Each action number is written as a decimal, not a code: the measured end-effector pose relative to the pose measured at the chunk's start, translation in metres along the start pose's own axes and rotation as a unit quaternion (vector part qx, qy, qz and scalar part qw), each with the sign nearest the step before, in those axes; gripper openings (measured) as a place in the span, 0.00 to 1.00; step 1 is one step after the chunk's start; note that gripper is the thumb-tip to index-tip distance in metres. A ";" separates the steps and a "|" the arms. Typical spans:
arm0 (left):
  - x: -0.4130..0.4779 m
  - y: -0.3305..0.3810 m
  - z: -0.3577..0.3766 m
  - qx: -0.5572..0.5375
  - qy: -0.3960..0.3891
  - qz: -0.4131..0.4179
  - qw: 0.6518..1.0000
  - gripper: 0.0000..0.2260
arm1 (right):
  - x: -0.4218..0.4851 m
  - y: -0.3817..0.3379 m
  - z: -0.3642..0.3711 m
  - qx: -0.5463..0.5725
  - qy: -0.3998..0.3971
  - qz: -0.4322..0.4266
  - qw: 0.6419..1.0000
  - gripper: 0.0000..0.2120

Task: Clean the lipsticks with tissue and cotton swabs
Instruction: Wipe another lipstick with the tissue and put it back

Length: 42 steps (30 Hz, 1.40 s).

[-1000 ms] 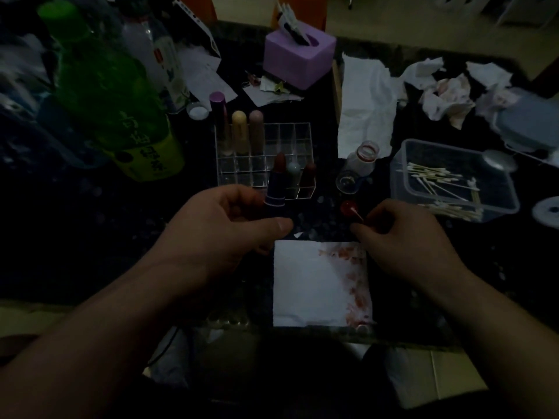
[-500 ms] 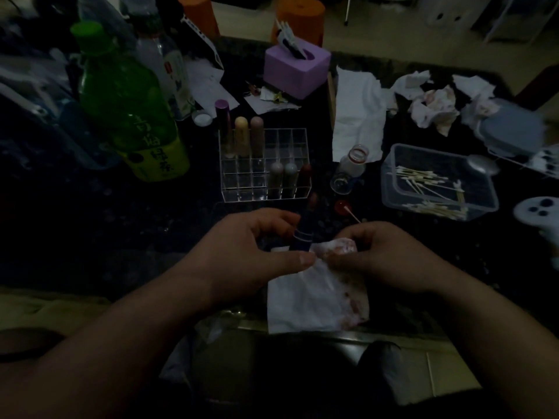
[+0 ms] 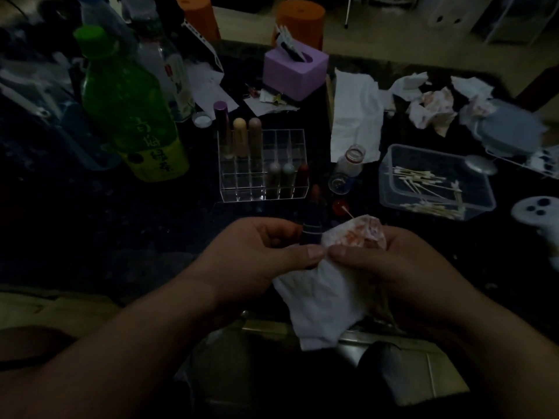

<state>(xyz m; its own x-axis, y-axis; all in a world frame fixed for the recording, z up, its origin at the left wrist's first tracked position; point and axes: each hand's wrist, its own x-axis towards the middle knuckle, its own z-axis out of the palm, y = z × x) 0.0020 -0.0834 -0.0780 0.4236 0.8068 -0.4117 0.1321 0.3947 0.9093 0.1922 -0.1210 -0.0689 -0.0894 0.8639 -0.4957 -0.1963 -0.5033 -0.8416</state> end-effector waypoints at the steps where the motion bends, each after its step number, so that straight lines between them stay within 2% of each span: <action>1: 0.000 0.000 0.001 0.032 0.031 0.007 0.999 0.05 | 0.000 0.002 0.000 -0.027 0.032 -0.021 0.999 0.05; 3: 0.000 0.000 0.000 0.140 0.111 0.039 0.983 0.07 | 0.003 0.004 0.000 -0.121 0.111 -0.081 0.983 0.03; 5: 0.000 -0.002 -0.001 0.215 0.154 0.080 0.961 0.12 | 0.004 0.004 0.001 -0.193 0.178 -0.148 0.953 0.04; 6: -0.001 -0.003 -0.001 0.210 0.155 0.089 0.961 0.14 | 0.004 0.004 0.003 -0.200 0.189 -0.170 0.946 0.05; 8: -0.002 -0.001 0.001 0.142 0.126 0.080 0.979 0.09 | 0.002 0.003 0.011 -0.174 0.181 -0.187 0.950 0.05; 9: -0.003 0.002 0.004 0.107 0.096 0.075 0.987 0.06 | 0.000 0.003 0.014 -0.155 0.170 -0.185 0.955 0.05; 11: -0.004 0.005 0.009 0.050 0.048 0.071 0.995 0.06 | -0.002 0.006 0.020 -0.130 0.144 -0.176 0.965 0.05; 14: -0.005 0.005 0.009 -0.007 0.037 0.074 0.997 0.06 | -0.004 0.013 0.021 -0.090 0.123 -0.160 0.975 0.05; 16: -0.006 0.007 0.006 -0.010 0.032 0.082 0.996 0.06 | -0.008 0.014 0.022 -0.040 0.088 -0.136 0.986 0.11; 18: -0.008 0.010 0.005 -0.009 0.023 0.087 0.996 0.06 | -0.011 0.011 0.021 0.111 0.009 -0.084 0.990 0.20; 19: -0.010 0.012 0.005 -0.016 0.021 0.087 0.996 0.06 | -0.013 0.006 0.022 0.192 -0.024 -0.052 0.980 0.24; 21: -0.012 0.013 0.005 -0.021 0.020 0.089 0.996 0.06 | -0.014 0.001 0.019 0.257 -0.059 -0.032 0.964 0.26; 23: -0.013 0.014 0.005 -0.008 0.015 0.091 0.996 0.06 | -0.008 0.003 0.013 0.224 -0.079 -0.020 0.971 0.21; 26: -0.015 0.015 0.005 0.004 -0.002 0.094 0.996 0.07 | 0.000 0.006 0.005 0.176 -0.122 -0.017 0.977 0.31; 27: -0.016 0.015 0.005 0.008 -0.007 0.097 0.995 0.07 | 0.001 0.006 0.002 0.170 -0.124 -0.015 0.977 0.30; 28: -0.017 0.016 0.005 0.015 -0.011 0.100 0.995 0.08 | 0.002 0.003 0.002 0.148 -0.126 -0.022 0.981 0.26; 30: -0.017 0.016 0.004 0.027 -0.011 0.103 0.994 0.08 | 0.005 -0.003 0.002 0.085 -0.113 -0.048 0.989 0.09; 31: -0.017 0.017 0.003 0.029 -0.010 0.101 0.994 0.08 | 0.006 -0.007 0.002 0.033 -0.093 -0.062 0.993 0.13; 33: -0.018 0.019 0.002 0.041 -0.015 0.092 0.995 0.08 | 0.013 -0.006 -0.002 -0.017 -0.084 -0.062 0.994 0.08; 35: -0.018 0.020 0.001 0.055 -0.020 0.083 0.995 0.08 | 0.017 0.001 -0.009 0.006 -0.141 -0.026 0.990 0.22; 36: -0.018 0.021 0.000 0.059 -0.022 0.078 0.995 0.08 | 0.017 0.004 -0.012 0.044 -0.164 -0.002 0.985 0.25; 38: -0.019 0.021 0.001 0.067 -0.027 0.071 0.995 0.06 | 0.017 0.006 -0.015 0.135 -0.235 0.041 0.962 0.24; 40: -0.019 0.021 0.002 0.071 -0.041 0.056 0.995 0.04 | 0.017 0.008 -0.014 0.219 -0.304 0.081 0.924 0.17; 42: -0.021 0.021 0.002 0.076 -0.054 0.039 0.995 0.08 | 0.019 0.010 -0.013 0.238 -0.339 0.079 0.907 0.14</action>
<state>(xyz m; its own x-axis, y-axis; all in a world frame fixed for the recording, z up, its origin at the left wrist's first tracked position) -0.0026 -0.0928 -0.0500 0.5302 0.7773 -0.3386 0.2250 0.2561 0.9401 0.2011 -0.1098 -0.0896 -0.7018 0.6777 -0.2196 -0.5133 -0.6949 -0.5036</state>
